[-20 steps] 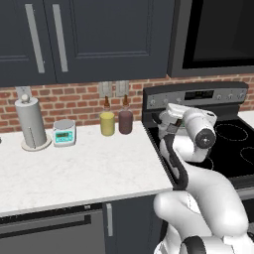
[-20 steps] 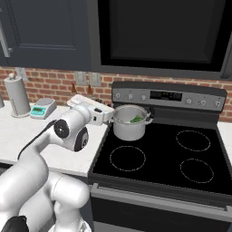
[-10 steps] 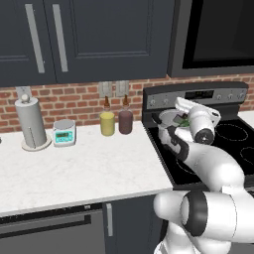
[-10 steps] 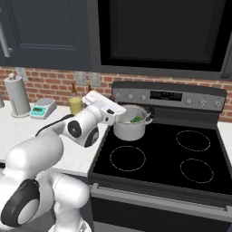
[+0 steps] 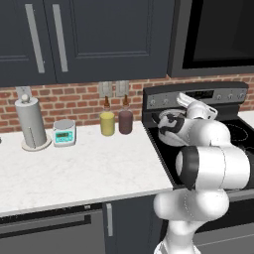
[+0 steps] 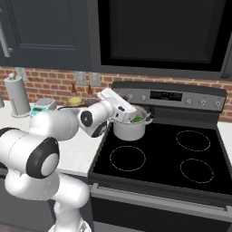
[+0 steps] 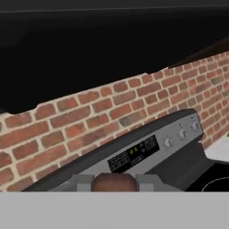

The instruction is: Put the eggplant and broccoli in the pot. Retrieve the spatula and lightly stir the vegetables in the pot.

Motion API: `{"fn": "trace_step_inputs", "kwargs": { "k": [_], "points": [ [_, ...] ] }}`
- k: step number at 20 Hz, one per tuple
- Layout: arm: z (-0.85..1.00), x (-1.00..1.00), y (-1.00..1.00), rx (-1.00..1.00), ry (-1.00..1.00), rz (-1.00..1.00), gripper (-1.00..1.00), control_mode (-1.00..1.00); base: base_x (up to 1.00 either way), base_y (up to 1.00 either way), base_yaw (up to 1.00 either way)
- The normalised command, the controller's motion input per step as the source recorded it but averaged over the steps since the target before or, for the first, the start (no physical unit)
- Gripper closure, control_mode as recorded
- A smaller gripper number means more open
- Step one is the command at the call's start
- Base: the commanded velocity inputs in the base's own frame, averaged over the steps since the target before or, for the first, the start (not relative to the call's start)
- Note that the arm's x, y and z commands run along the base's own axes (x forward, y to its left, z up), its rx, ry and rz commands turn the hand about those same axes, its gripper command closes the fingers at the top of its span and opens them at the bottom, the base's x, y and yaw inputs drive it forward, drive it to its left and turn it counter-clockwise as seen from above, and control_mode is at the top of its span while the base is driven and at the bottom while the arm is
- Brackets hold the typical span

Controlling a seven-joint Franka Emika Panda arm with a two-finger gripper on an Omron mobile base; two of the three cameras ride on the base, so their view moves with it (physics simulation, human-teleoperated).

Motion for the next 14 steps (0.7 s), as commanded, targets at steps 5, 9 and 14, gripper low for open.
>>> {"fn": "trace_step_inputs", "kwargs": {
  "k": [5,9,14],
  "points": [
    [-0.41,0.36,0.00,0.09,0.02,-0.03,1.00,-1.00,0.00,0.00,0.00],
    [-0.34,0.44,0.00,0.05,0.00,-0.01,1.00,-1.00,0.00,0.00,0.00],
    [-0.26,0.43,-0.01,0.02,0.00,-0.01,1.00,-1.00,0.00,0.00,0.00]
  ]
}}
